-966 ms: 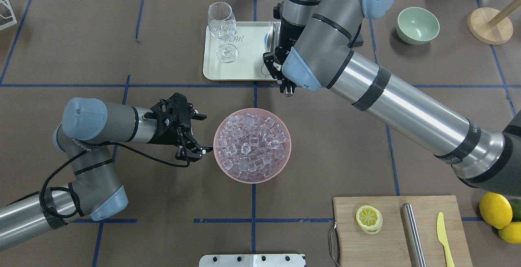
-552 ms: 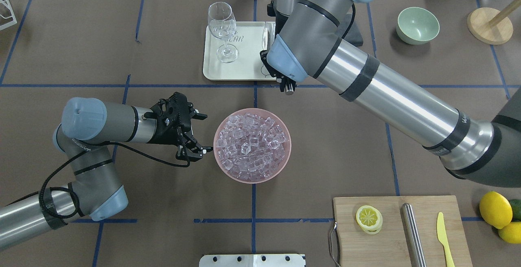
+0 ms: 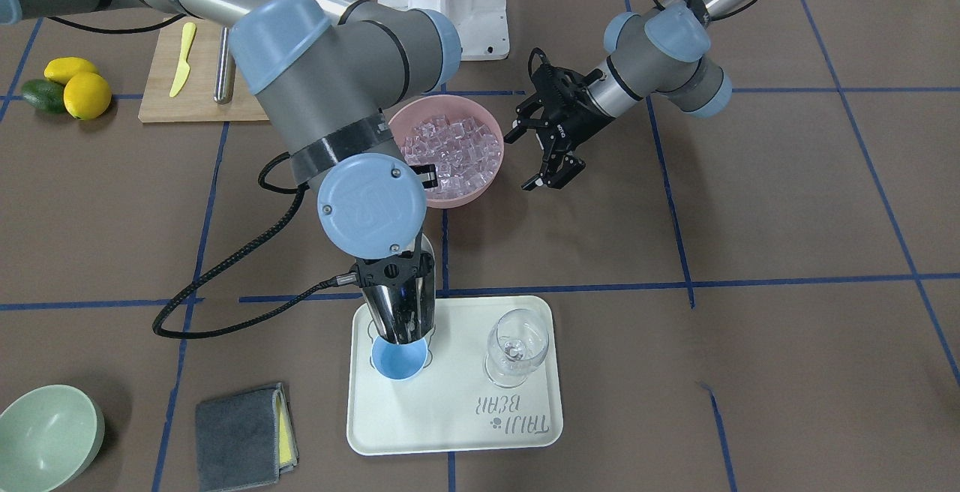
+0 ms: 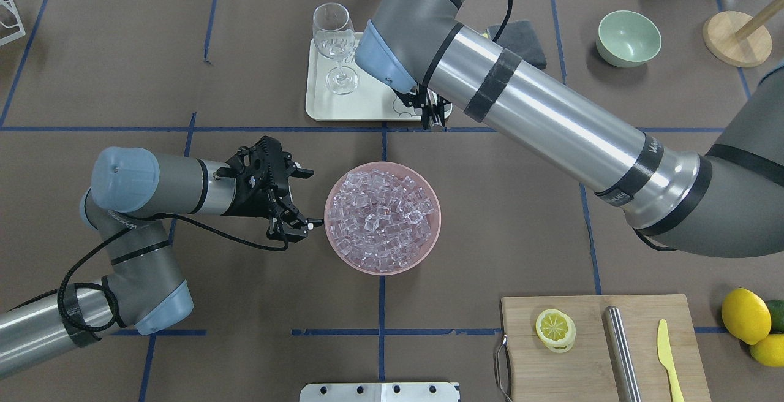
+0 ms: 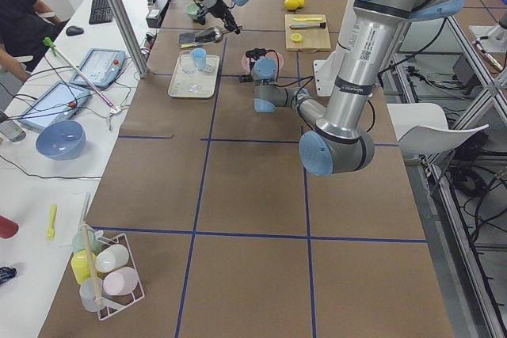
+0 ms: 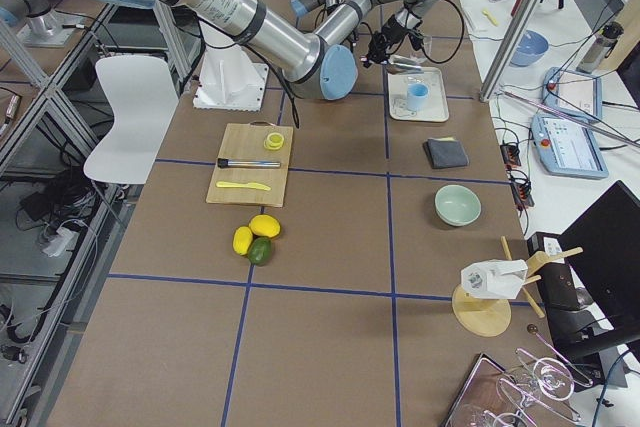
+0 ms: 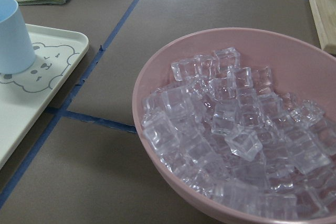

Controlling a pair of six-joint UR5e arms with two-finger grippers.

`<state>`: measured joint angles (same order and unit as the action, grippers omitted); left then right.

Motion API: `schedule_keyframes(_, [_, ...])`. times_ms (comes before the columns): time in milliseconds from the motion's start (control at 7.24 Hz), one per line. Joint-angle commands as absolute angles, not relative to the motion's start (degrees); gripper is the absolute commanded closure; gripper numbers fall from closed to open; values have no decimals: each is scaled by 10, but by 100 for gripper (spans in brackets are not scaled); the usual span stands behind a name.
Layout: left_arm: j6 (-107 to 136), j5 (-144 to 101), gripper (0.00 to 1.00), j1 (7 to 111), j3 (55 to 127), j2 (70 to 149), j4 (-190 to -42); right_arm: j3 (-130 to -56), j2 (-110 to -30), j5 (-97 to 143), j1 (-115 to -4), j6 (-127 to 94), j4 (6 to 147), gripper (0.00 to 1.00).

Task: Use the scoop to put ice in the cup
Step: 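Move the scoop over the light-blue cup with the right gripper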

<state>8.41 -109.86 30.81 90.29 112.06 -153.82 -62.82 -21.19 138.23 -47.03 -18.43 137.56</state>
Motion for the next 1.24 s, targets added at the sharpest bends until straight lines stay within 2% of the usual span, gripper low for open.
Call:
schedule_keyframes(0, [84,-1084,2,308,910,1121,-1533,-611,-202,1381,-473,-162,1415,100])
schedule_keyframes(1104, [84,-1061,2,304,914,1121,-1525,-635,-205,1404,-454,-125,1514,100])
